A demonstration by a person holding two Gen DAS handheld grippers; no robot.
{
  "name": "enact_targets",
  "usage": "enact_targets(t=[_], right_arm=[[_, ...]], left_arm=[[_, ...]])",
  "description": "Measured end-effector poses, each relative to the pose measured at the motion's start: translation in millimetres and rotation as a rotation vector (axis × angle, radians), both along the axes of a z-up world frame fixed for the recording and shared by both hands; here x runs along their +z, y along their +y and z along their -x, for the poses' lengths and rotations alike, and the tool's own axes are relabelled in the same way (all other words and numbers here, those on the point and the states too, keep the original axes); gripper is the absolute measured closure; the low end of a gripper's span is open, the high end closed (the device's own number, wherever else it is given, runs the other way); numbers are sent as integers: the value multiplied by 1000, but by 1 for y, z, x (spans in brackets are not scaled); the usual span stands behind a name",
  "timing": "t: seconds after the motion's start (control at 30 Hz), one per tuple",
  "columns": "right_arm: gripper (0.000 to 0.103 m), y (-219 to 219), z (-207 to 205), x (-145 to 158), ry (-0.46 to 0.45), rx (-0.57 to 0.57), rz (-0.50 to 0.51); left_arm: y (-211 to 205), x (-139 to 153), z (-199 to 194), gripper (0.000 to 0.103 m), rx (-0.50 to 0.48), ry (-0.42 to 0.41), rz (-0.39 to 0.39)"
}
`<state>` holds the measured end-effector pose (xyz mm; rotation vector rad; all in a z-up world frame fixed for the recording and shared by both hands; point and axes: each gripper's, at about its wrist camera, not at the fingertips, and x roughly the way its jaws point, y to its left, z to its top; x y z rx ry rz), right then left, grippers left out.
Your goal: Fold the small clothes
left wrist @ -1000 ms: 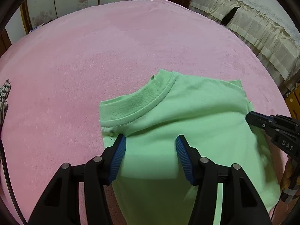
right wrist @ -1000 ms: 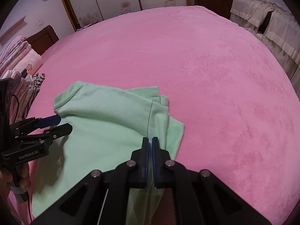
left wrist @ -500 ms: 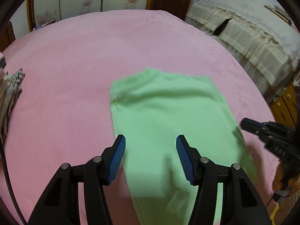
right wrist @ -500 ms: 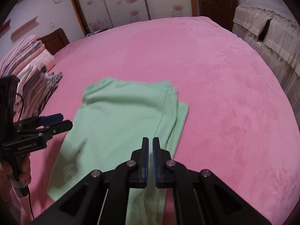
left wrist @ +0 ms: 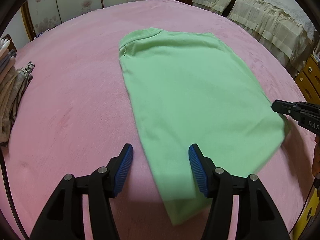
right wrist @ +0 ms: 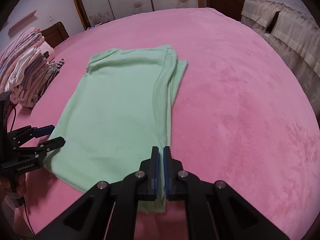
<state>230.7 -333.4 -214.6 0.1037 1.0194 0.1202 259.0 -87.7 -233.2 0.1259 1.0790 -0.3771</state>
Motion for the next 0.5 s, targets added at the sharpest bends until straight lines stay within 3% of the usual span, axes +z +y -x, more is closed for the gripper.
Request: enact_targets(t=[0.23, 0.4, 0.5], right_arm=[[97, -14, 26, 7, 27, -18, -63], [96, -20, 33, 17, 12, -29, -91], [89, -19, 37, 22, -1, -24, -97]], left_arm=[[17, 12, 13, 45, 34, 15, 11], [32, 25, 17, 31, 70, 17, 17], [32, 31, 18, 23, 83, 15, 13]])
